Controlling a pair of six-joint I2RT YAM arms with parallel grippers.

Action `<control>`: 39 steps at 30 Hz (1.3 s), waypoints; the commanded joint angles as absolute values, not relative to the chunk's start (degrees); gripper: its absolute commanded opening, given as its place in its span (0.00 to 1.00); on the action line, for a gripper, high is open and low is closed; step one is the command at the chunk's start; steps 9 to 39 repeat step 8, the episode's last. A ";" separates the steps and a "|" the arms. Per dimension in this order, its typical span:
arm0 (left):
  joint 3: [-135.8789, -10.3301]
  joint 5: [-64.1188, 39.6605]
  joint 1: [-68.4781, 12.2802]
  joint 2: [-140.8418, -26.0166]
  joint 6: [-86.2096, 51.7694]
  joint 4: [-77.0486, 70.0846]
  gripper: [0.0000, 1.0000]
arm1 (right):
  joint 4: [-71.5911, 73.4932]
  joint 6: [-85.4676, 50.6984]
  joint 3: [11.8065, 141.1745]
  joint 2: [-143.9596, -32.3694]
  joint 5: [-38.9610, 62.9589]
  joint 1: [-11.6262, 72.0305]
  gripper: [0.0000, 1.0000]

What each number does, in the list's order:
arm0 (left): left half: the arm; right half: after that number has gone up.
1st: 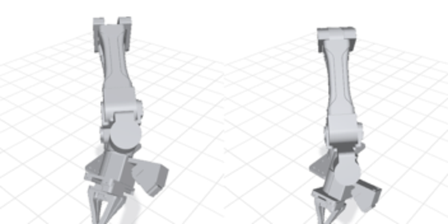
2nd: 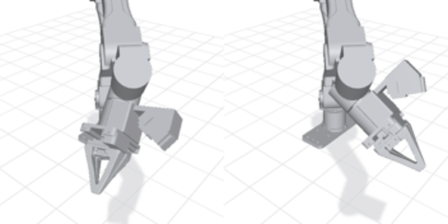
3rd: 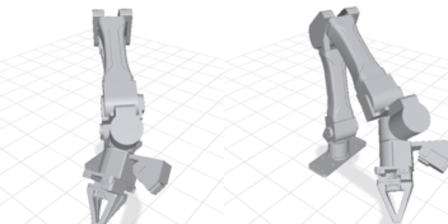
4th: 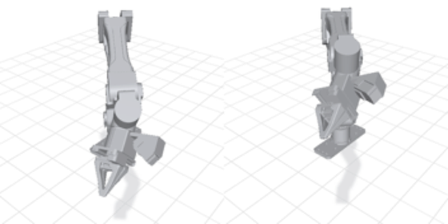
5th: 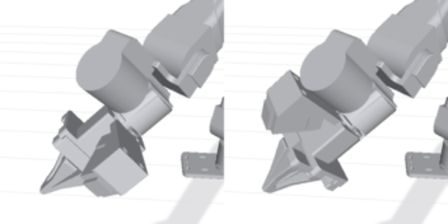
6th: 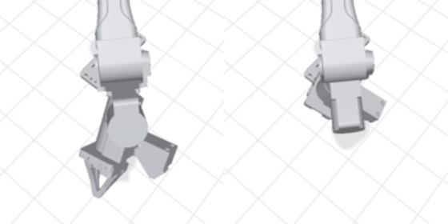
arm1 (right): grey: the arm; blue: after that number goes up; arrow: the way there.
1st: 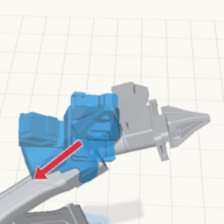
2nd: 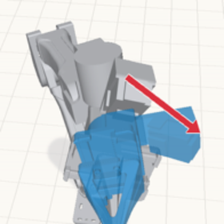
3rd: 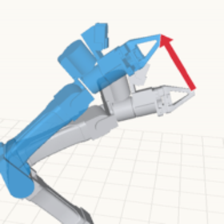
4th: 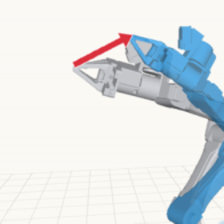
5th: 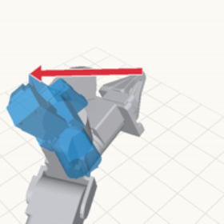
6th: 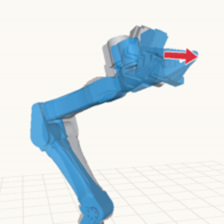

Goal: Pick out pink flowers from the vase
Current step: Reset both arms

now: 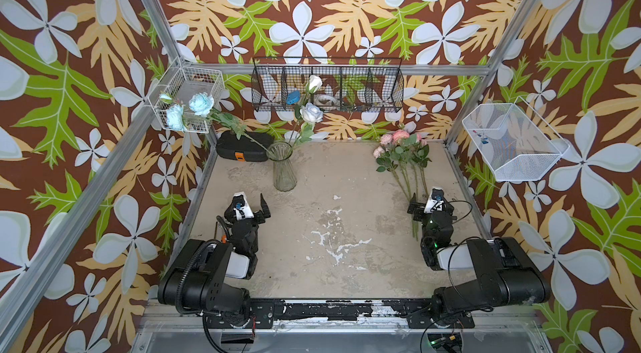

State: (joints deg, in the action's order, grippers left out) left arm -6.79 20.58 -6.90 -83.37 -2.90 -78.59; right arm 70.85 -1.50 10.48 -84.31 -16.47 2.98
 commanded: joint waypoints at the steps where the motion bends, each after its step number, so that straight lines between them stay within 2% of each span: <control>1: -7.96 20.15 -6.77 -83.57 -3.21 -76.66 1.00 | 71.63 -1.91 10.46 -84.20 -16.68 3.02 1.00; 39: -7.92 19.93 -6.57 -83.51 -3.25 -76.56 1.00 | 71.63 -1.85 10.46 -84.23 -16.62 3.01 1.00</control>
